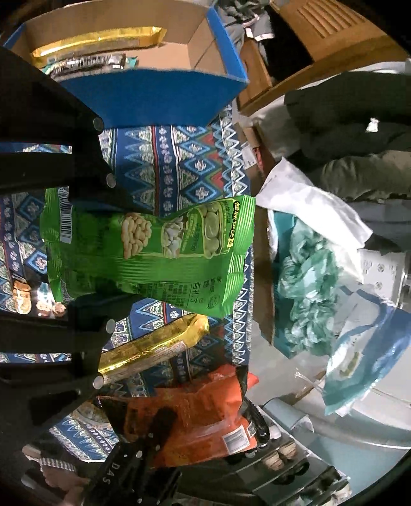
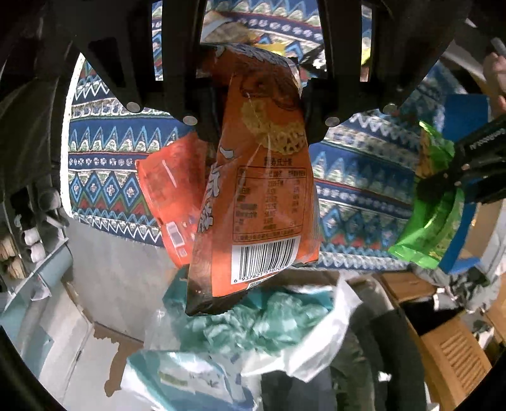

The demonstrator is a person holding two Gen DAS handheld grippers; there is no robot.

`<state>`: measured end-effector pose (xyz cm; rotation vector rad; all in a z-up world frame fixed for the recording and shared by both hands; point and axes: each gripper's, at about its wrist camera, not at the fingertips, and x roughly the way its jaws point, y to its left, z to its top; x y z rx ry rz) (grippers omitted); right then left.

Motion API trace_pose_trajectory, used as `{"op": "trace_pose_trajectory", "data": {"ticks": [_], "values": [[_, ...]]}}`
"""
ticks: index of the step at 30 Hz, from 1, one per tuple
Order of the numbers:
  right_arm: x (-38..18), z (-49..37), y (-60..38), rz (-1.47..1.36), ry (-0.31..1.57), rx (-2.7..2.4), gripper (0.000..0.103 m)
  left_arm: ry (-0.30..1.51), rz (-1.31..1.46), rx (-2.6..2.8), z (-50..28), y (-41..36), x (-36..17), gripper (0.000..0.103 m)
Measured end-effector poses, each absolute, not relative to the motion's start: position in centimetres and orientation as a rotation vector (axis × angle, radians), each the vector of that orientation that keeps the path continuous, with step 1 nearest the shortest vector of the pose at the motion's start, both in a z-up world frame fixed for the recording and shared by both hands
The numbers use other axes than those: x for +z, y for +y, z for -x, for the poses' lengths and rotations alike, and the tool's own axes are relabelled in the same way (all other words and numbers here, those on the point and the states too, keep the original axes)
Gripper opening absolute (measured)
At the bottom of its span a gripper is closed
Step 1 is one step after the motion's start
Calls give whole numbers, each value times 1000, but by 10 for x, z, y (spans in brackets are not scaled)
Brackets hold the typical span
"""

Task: Organize snacks
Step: 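Lift both held bags and carry them over the cardboard box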

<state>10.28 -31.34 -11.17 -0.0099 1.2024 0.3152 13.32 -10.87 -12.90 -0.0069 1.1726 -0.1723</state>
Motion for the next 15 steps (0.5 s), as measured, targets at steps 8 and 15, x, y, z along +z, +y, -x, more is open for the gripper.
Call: {"op": "trace_pose_trajectory", "data": {"ticks": [8,15], "values": [[-80,-92,-299,-11,1149,356,37,1133,-8,-165,-118,-88,-104,40],[-62,-85,-279,-8,1117,413,37,1095,-15,-154,-100,-65,-80,40]]}}
